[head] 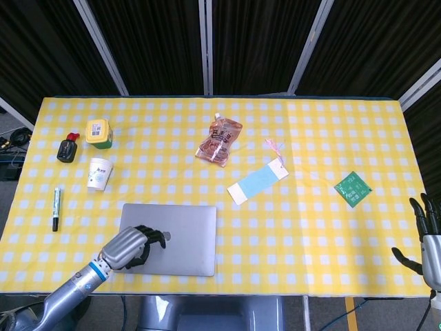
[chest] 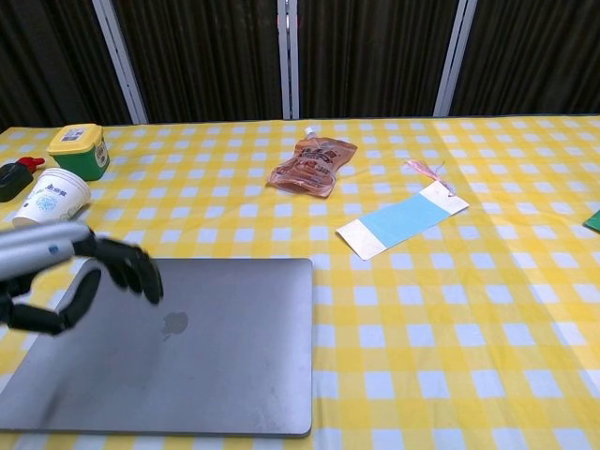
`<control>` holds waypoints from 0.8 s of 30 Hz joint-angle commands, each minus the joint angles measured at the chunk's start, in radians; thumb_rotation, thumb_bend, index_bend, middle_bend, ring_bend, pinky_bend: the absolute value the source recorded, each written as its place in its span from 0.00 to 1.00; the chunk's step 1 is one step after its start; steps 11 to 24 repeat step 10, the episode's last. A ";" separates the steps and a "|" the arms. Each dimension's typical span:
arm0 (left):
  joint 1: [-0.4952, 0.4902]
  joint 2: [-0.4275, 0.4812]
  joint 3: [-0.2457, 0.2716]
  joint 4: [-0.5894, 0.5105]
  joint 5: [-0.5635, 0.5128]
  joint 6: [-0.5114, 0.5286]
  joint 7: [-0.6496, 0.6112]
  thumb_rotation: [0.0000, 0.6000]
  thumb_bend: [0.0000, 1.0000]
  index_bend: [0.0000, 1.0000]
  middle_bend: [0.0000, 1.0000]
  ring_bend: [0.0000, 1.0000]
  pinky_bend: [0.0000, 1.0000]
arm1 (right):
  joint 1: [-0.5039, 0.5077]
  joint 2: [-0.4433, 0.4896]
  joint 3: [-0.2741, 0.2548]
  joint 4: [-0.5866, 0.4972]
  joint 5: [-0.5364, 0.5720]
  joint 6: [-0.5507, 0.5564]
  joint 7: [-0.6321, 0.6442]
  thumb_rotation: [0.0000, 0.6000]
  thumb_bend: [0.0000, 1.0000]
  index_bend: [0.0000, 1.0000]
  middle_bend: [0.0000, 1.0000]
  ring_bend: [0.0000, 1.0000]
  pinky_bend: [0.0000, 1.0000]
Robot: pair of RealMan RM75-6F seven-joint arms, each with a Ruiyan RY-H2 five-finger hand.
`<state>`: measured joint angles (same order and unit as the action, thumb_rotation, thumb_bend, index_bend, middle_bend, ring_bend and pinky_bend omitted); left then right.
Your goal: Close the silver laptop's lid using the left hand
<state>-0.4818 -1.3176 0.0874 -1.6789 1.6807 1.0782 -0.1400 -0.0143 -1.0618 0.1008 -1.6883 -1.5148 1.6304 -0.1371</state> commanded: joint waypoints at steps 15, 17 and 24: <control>0.257 0.165 -0.067 -0.121 -0.186 0.378 0.273 1.00 0.00 0.00 0.00 0.00 0.00 | -0.001 0.001 -0.008 -0.008 -0.023 0.006 -0.002 1.00 0.00 0.07 0.00 0.00 0.00; 0.257 0.165 -0.067 -0.121 -0.186 0.378 0.273 1.00 0.00 0.00 0.00 0.00 0.00 | -0.001 0.001 -0.008 -0.008 -0.023 0.006 -0.002 1.00 0.00 0.07 0.00 0.00 0.00; 0.257 0.165 -0.067 -0.121 -0.186 0.378 0.273 1.00 0.00 0.00 0.00 0.00 0.00 | -0.001 0.001 -0.008 -0.008 -0.023 0.006 -0.002 1.00 0.00 0.07 0.00 0.00 0.00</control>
